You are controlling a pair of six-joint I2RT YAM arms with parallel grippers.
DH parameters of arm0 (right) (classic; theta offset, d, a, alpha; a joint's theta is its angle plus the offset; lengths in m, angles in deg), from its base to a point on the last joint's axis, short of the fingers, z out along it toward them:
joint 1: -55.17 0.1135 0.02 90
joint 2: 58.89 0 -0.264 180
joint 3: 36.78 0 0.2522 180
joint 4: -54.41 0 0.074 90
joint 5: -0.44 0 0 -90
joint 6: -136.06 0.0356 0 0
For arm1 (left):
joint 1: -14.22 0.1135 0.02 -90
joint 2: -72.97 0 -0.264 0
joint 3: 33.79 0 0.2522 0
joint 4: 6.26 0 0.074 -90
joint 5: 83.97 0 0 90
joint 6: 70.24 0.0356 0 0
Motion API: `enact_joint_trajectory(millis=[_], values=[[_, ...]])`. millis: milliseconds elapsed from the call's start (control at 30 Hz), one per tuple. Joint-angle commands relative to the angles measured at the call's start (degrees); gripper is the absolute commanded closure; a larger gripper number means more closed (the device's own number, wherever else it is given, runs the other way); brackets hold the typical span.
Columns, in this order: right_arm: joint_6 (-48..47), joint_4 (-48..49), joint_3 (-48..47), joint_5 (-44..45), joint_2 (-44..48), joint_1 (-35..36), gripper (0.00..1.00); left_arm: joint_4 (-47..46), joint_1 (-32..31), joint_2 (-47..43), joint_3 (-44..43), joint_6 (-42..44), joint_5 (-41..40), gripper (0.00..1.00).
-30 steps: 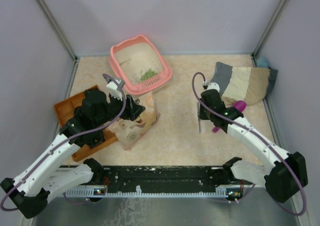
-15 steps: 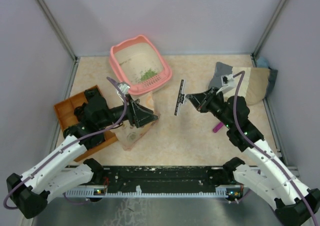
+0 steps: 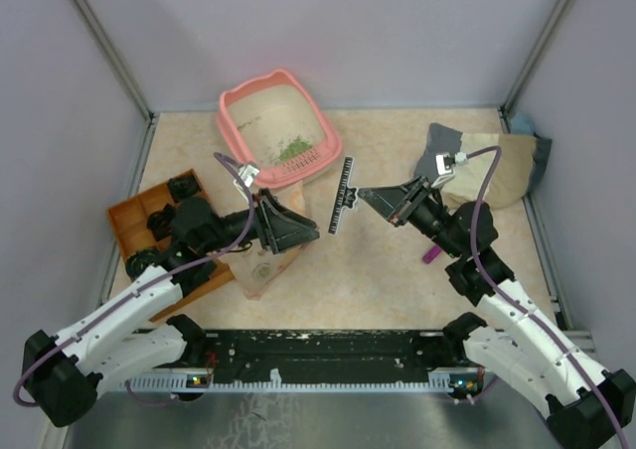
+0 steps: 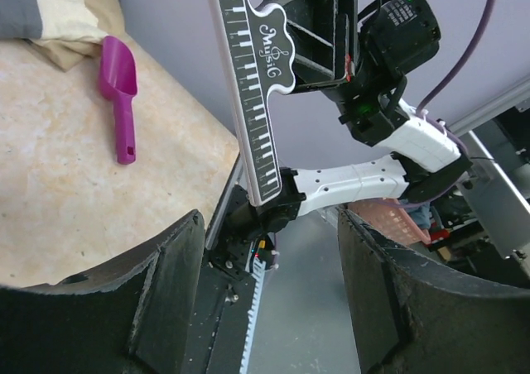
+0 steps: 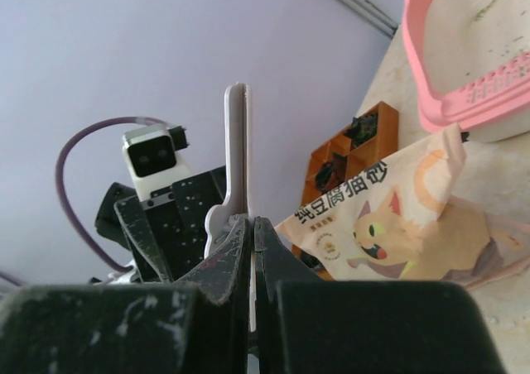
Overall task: Fill the litter box with clean litter
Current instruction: Pick up the clamp at the center of the board.
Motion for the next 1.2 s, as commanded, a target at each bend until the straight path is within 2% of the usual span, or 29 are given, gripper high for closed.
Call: enact_joint_trajectory(millis=[0,233,433,567,633,700,767,900,1000,1167], values=[[3.6,8.2,-0.2,-2.4,0.1,0.8,1.00,-8.2,-0.3,1.6,1.1,-4.4,2.1,0.29],[4.4,8.5,0.4,-2.7,0.2,1.2,1.00,-13.2,-2.5,5.3,0.6,-6.7,2.5,0.32],[5.3,9.4,0.9,-2.7,0.5,1.4,1.00,-16.0,-3.4,8.4,-0.9,-8.0,2.7,0.40],[5.4,9.7,0.7,-3.0,0.0,1.7,1.00,-17.7,-4.5,10.4,-2.1,-8.7,3.1,0.56],[5.0,9.5,0.8,-3.1,0.1,1.8,1.00,-18.0,-4.8,10.6,-2.4,-8.6,2.9,0.76],[3.5,8.4,0.4,-3.4,0.4,1.8,1.00,-17.9,-4.8,10.0,-2.2,-8.2,2.1,0.91],[1.0,7.0,0.1,-3.3,1.1,1.8,0.91,-17.0,-4.8,9.2,-2.0,-6.9,1.5,1.00],[-2.1,7.1,1.1,-1.7,3.7,1.8,0.61,-17.0,-4.8,8.3,-1.5,-6.3,2.0,1.00],[-3.9,10.9,2.4,-3.9,4.0,1.8,0.52,-17.4,-4.8,7.9,-1.5,-6.5,3.0,1.00],[-3.2,20.5,3.7,-9.7,1.9,1.8,0.45,-17.2,-4.8,7.3,-1.6,-6.7,4.2,1.00]])
